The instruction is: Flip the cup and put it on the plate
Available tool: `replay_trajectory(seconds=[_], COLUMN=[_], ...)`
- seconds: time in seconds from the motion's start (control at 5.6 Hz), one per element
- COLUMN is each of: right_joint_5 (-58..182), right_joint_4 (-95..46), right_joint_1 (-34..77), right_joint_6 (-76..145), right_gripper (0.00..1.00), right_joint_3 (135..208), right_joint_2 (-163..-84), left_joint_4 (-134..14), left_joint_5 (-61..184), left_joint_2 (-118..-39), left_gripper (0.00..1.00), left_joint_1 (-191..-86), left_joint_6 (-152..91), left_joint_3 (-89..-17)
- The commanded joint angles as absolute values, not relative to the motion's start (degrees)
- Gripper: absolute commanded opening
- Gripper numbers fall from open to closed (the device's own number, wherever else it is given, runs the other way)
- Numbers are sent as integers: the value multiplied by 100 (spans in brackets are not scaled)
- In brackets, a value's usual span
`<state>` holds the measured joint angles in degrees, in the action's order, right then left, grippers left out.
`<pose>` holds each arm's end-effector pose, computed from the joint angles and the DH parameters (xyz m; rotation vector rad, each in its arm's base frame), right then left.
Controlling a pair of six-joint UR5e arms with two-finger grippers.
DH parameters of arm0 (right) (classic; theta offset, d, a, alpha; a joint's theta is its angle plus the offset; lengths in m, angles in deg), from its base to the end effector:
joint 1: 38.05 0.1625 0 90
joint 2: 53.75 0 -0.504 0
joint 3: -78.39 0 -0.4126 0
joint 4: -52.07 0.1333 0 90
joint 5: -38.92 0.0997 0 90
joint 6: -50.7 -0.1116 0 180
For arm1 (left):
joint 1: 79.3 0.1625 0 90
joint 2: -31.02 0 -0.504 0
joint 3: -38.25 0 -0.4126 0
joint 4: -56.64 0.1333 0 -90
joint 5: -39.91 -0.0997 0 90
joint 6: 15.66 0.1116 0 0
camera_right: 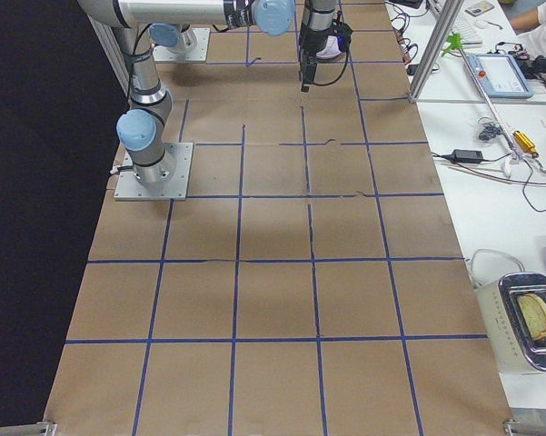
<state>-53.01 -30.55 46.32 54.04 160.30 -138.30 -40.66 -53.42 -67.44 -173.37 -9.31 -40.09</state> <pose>0.0749 -0.5602 0.5638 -0.0600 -3.1111 -0.1325 -0.1675 -0.5671 0.5658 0.2831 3.0699 0.1121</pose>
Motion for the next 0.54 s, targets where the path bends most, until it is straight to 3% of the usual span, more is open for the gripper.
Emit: replay_trajectory(seconds=[0.0, 0.36], right_joint_5=[-5301, -5301], right_joint_4=[-3055, -3055], right_joint_1=[4632, 4632], right_joint_6=[5404, 5404], right_gripper=[100, 100], right_joint_3=[16030, 16030], right_joint_2=[-13830, -13830], left_joint_4=[-3691, -3539], left_joint_5=[-5352, -5143], left_joint_2=[-6157, -5680], left_gripper=[98, 98], left_joint_1=[-17283, -16871], left_joint_6=[-995, -977], left_joint_3=[-4713, -5200])
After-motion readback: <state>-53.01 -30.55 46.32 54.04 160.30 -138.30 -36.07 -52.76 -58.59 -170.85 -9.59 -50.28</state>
